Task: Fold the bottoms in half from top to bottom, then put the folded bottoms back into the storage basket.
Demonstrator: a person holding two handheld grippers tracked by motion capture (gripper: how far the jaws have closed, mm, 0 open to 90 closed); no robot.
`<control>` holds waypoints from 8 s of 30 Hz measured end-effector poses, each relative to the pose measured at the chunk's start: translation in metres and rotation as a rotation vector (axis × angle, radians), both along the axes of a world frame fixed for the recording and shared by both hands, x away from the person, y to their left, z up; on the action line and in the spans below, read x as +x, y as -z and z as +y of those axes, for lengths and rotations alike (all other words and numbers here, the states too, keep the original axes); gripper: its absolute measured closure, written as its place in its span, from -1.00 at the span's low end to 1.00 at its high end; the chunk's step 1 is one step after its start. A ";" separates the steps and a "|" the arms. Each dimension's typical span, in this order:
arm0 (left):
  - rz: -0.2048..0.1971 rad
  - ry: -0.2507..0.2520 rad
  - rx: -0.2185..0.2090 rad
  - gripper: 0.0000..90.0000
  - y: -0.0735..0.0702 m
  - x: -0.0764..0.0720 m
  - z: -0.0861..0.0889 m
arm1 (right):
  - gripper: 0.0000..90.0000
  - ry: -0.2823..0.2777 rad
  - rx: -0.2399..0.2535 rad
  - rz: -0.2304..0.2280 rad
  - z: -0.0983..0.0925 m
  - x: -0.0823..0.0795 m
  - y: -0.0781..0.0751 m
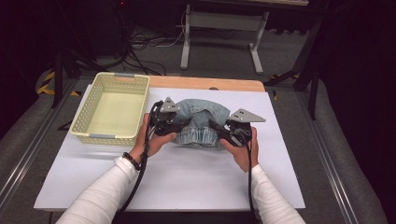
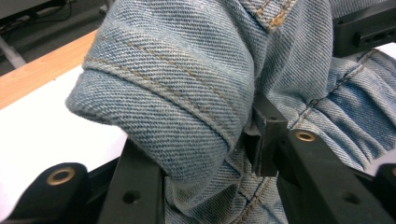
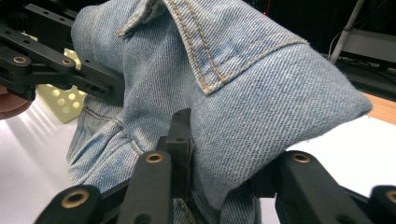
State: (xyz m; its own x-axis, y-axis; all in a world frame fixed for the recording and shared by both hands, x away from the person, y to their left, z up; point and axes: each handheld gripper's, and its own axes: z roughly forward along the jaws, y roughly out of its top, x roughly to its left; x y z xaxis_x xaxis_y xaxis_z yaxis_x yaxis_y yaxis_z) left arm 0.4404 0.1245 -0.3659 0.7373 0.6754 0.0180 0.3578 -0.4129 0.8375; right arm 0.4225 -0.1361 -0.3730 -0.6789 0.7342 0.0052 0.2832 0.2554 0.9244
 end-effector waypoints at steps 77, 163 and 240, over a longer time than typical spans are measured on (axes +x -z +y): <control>-0.038 -0.430 0.079 0.44 -0.039 0.008 0.141 | 0.49 -0.148 0.121 0.056 0.172 0.074 -0.026; 0.196 -0.632 0.345 0.06 0.013 0.088 0.207 | -0.12 -0.108 -0.109 0.034 -0.023 -0.059 0.047; -0.149 -0.366 0.128 -0.70 -0.018 0.033 0.102 | -0.63 -0.063 -0.112 -0.020 -0.019 -0.061 0.048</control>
